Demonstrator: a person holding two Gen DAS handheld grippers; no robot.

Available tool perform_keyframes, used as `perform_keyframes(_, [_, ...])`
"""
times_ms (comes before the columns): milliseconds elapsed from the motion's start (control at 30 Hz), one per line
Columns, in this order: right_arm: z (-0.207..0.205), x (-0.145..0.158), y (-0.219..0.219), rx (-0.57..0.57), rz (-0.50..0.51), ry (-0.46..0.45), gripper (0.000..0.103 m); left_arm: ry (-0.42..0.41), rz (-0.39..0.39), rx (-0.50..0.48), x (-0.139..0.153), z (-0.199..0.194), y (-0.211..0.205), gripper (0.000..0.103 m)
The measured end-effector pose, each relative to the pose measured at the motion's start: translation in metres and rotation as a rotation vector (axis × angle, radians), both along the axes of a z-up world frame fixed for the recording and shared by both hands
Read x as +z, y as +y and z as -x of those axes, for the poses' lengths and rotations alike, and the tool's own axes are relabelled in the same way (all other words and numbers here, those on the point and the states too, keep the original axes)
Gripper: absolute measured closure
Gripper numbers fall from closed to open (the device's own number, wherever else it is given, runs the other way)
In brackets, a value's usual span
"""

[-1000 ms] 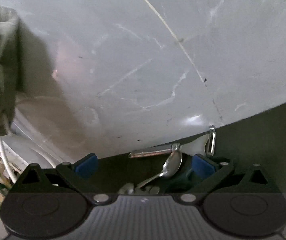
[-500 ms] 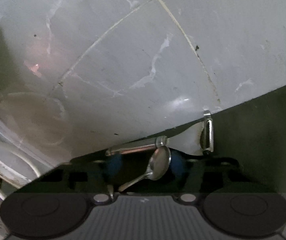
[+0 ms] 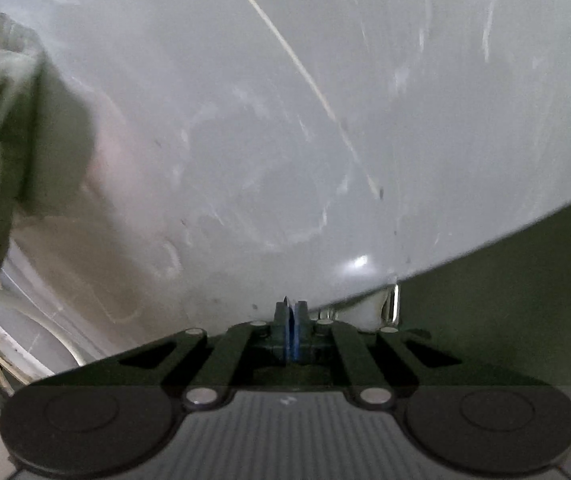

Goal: Organize utensils

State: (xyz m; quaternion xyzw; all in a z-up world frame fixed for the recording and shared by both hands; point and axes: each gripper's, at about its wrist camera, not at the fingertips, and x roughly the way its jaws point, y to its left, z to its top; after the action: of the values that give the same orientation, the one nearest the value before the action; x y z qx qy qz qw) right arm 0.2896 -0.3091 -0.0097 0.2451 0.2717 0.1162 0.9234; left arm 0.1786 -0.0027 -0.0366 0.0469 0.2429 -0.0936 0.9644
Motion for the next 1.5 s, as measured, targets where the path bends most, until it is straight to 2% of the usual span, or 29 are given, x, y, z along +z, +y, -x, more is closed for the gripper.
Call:
perform_keyframes(100, [0.019, 0.032, -0.006, -0.004, 0.053, -0.078, 0.102, -0.004, 0.001, -0.008, 0.000, 0.001, 0.001, 0.027])
perform_keyframes(167, [0.029, 0.064, -0.005, 0.013, 0.101, -0.136, 0.102, -0.008, 0.003, -0.016, -0.001, 0.001, 0.002, 0.027])
perform_keyframes(300, [0.063, 0.134, 0.004, 0.172, 0.164, -0.298, 0.102, -0.019, 0.008, -0.032, -0.003, 0.001, 0.003, 0.027])
perform_keyframes(433, [0.091, 0.177, 0.047, 0.369, 0.343, -0.414, 0.102, -0.028, 0.008, -0.039, -0.004, 0.003, 0.004, 0.027])
perform_keyframes(567, [0.106, 0.167, 0.096, 0.544, 0.549, -0.449, 0.102, -0.031, 0.007, -0.040, -0.005, 0.004, 0.005, 0.027])
perform_keyframes(667, [0.108, 0.148, 0.124, 0.630, 0.627, -0.429, 0.102, -0.030, 0.007, -0.039, -0.006, 0.004, 0.005, 0.027])
perform_keyframes(733, [0.107, 0.132, 0.141, 0.662, 0.694, -0.402, 0.092, -0.031, 0.008, -0.038, -0.007, 0.004, 0.005, 0.027])
perform_keyframes(767, [0.111, 0.127, 0.143, 0.663, 0.697, -0.393, 0.072, -0.031, 0.008, -0.038, -0.007, 0.004, 0.005, 0.027])
perform_keyframes(800, [0.113, 0.126, 0.140, 0.666, 0.670, -0.383, 0.050, -0.031, 0.007, -0.037, -0.007, 0.003, 0.005, 0.027])
perform_keyframes(867, [0.111, 0.126, 0.124, 0.644, 0.573, -0.362, 0.030, -0.030, 0.007, -0.034, -0.006, 0.003, 0.004, 0.027])
perform_keyframes(933, [0.106, 0.125, 0.098, 0.545, 0.490, -0.326, 0.022, -0.029, 0.005, -0.030, -0.006, 0.003, 0.004, 0.027])
perform_keyframes(1000, [0.091, 0.114, 0.067, 0.415, 0.425, -0.265, 0.008, -0.026, 0.003, -0.028, -0.005, 0.003, 0.002, 0.027])
perform_keyframes(1167, [0.026, 0.059, -0.011, 0.098, 0.238, 0.034, 0.006, -0.012, -0.001, -0.018, -0.002, 0.001, 0.000, 0.027])
perform_keyframes(1233, [0.006, 0.037, -0.037, 0.040, 0.063, 0.127, 0.006, -0.005, -0.002, -0.011, -0.001, 0.001, -0.001, 0.027])
perform_keyframes(1333, [-0.019, 0.004, -0.057, -0.005, -0.296, 0.242, 0.007, 0.004, -0.002, -0.001, 0.001, 0.001, -0.002, 0.027])
perform_keyframes(1367, [-0.026, -0.005, -0.058, -0.020, -0.383, 0.276, 0.007, 0.007, -0.001, 0.002, 0.001, 0.000, -0.002, 0.027])
perform_keyframes(1500, [-0.050, -0.028, -0.042, -0.145, -0.548, 0.352, 0.007, 0.021, 0.002, 0.012, 0.003, -0.002, -0.002, 0.027])
